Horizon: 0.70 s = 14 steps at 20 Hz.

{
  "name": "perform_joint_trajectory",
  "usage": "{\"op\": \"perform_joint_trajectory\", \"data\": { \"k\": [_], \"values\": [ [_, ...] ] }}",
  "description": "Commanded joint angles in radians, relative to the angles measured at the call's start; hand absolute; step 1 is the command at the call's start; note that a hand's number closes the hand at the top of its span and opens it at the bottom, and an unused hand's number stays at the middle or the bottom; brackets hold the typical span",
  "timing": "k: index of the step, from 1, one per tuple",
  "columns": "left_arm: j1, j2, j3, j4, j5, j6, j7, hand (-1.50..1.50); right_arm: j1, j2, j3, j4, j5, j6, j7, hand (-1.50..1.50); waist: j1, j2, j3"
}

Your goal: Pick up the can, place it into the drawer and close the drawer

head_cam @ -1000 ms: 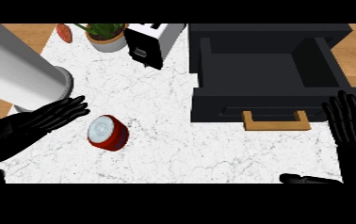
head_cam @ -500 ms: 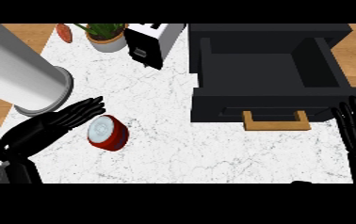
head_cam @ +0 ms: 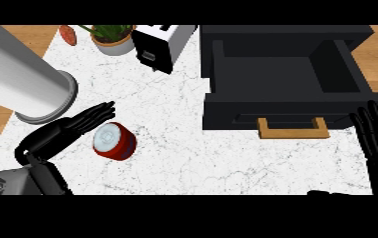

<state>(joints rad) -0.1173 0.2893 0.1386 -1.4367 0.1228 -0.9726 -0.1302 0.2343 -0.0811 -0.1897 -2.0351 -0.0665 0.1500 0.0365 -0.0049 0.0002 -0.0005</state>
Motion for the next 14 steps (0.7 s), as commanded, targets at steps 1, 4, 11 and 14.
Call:
{"op": "perform_joint_trajectory", "data": {
  "k": [1, 4, 11, 14],
  "values": [
    [0.001, 0.015, 0.017, 0.110, -0.145, -0.039, -0.212, -1.50, -0.005, 0.006, 0.010, -0.045, 0.015, -0.009, 0.059, -1.50, 0.000, 0.000, 0.000],
    [-0.073, 0.029, 0.005, 0.170, -0.118, -0.025, -0.187, -1.50, 0.013, -0.021, -0.043, -0.048, -0.035, 0.036, 0.023, -1.50, -0.002, 0.000, 0.000],
    [-0.093, 0.113, -0.045, 0.396, -0.281, 0.027, -0.486, -1.50, 0.006, 0.015, -0.006, 0.006, 0.008, 0.022, -0.008, -1.50, -0.007, 0.002, -0.001],
    [-0.152, 0.096, -0.085, 0.473, -0.320, 0.098, -0.518, -1.50, -0.037, 0.001, -0.012, -0.052, -0.019, 0.010, 0.075, -1.50, -0.011, 0.003, -0.001]
  ]
}}
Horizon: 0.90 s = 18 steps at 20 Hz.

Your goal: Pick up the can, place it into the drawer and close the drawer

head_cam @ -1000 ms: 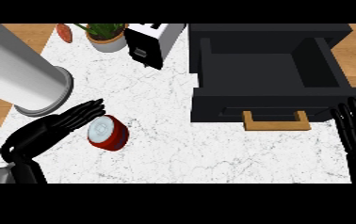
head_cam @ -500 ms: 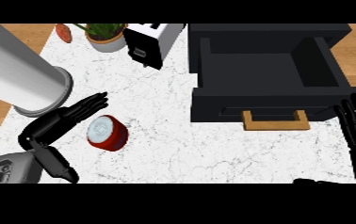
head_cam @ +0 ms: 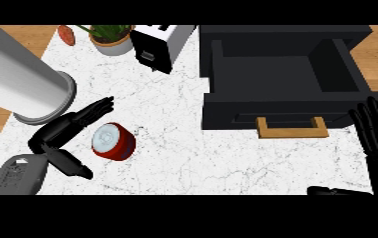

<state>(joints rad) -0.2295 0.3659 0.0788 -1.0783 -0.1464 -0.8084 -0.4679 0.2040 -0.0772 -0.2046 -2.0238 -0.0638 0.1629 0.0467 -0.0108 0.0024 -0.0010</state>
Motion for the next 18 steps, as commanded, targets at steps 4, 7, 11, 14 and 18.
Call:
{"op": "perform_joint_trajectory", "data": {
  "k": [4, 7, 11, 14, 18],
  "values": [
    [-0.046, 0.062, -0.049, 0.154, -0.047, -0.065, -0.233, -1.50, 0.045, 0.040, 0.040, -0.075, 0.038, -0.020, 0.016, -1.50, -0.002, -0.001, -0.001],
    [-0.051, 0.039, -0.105, 0.215, -0.091, -0.006, -0.283, -1.50, -0.004, 0.012, -0.010, 0.045, 0.016, 0.003, -0.059, -1.50, -0.001, 0.002, 0.000],
    [-0.120, 0.045, -0.110, 0.321, -0.092, 0.033, -0.307, -1.50, 0.053, 0.023, 0.019, -0.055, 0.018, 0.010, -0.001, -1.50, -0.006, 0.001, 0.000],
    [-0.111, 0.063, -0.122, 0.390, -0.087, 0.034, -0.363, -1.50, 0.042, 0.030, 0.014, -0.056, 0.019, -0.002, 0.003, -1.50, -0.006, 0.001, -0.001],
    [-0.176, 0.059, -0.148, 0.488, -0.097, 0.039, -0.391, -1.50, -0.032, 0.007, -0.012, -0.009, 0.008, -0.004, -0.006, -1.50, -0.009, 0.005, -0.001]
  ]
}}
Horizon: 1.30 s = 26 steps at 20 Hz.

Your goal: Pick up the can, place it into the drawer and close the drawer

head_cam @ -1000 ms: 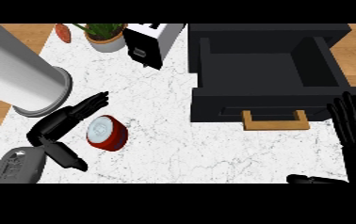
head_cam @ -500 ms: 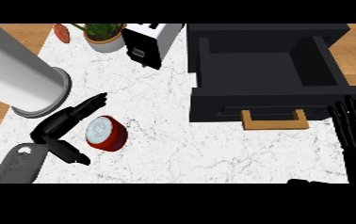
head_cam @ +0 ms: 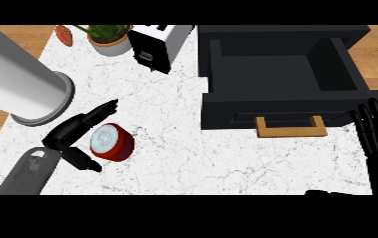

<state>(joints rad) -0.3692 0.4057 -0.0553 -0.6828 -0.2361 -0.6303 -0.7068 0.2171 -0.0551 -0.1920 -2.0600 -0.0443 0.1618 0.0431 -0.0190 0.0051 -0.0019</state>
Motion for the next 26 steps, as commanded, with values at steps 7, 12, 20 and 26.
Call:
{"op": "perform_joint_trajectory", "data": {
  "k": [7, 12, 20, 26],
  "values": [
    [-0.106, -0.005, -0.042, 0.169, -0.014, -0.089, -0.172, -1.50, -0.020, -0.006, -0.006, -0.014, -0.010, 0.003, 0.031, -1.50, -0.002, 0.001, 0.000],
    [-0.059, -0.024, -0.070, 0.150, -0.010, -0.068, -0.174, -1.50, 0.052, -0.032, -0.068, -0.049, -0.071, 0.044, 0.025, -1.50, 0.006, -0.004, 0.001],
    [-0.133, -0.097, -0.085, 0.219, -0.005, -0.034, -0.153, -1.50, 0.025, 0.005, -0.019, -0.024, -0.015, 0.022, 0.012, -1.50, 0.007, -0.003, 0.001],
    [-0.114, -0.112, -0.126, 0.235, -0.028, -0.022, -0.202, -1.50, 0.065, 0.016, -0.024, -0.075, -0.045, 0.033, 0.017, -1.50, 0.003, -0.002, 0.001]
  ]
}}
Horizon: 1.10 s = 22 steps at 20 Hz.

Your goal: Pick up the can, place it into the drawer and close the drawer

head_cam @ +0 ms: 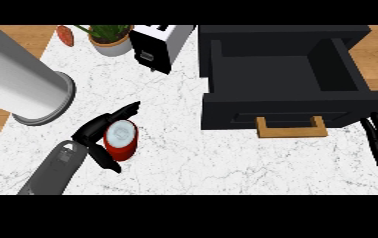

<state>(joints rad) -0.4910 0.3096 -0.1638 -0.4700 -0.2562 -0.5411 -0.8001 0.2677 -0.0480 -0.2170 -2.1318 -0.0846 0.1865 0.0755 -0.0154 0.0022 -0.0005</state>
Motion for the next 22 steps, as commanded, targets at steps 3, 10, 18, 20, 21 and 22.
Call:
{"op": "perform_joint_trajectory", "data": {
  "k": [3, 10, 18, 20, 21, 22],
  "values": [
    [-0.012, -0.009, -0.031, 0.006, -0.006, -0.134, -0.098, -1.50, -0.002, 0.014, 0.016, -0.093, 0.000, -0.030, 0.093, -1.50, 0.000, 0.000, -0.001],
    [0.019, -0.029, -0.052, -0.007, 0.015, -0.140, -0.136, 1.50, 0.029, 0.025, 0.007, -0.040, -0.006, 0.008, -0.001, -1.50, -0.001, 0.001, -0.001],
    [0.044, -0.054, -0.064, -0.142, 0.114, -0.232, -0.002, 1.50, 0.002, 0.028, 0.013, -0.028, 0.023, -0.006, 0.008, -1.50, 0.014, -0.003, 0.000],
    [0.064, -0.042, -0.082, -0.197, 0.128, -0.259, -0.003, 1.50, 0.001, 0.011, -0.032, -0.005, -0.020, 0.007, -0.003, -1.50, 0.017, -0.005, 0.001],
    [0.046, -0.035, -0.077, -0.189, 0.139, -0.274, 0.004, 1.50, -0.015, 0.005, -0.027, -0.024, -0.024, -0.003, 0.045, -1.50, 0.013, -0.003, 0.000],
    [0.104, -0.090, -0.022, -0.219, 0.190, -0.140, 0.077, 1.50, -0.032, 0.018, -0.013, -0.049, -0.016, -0.028, 0.080, -1.50, 0.022, -0.005, 0.001]
  ]
}}
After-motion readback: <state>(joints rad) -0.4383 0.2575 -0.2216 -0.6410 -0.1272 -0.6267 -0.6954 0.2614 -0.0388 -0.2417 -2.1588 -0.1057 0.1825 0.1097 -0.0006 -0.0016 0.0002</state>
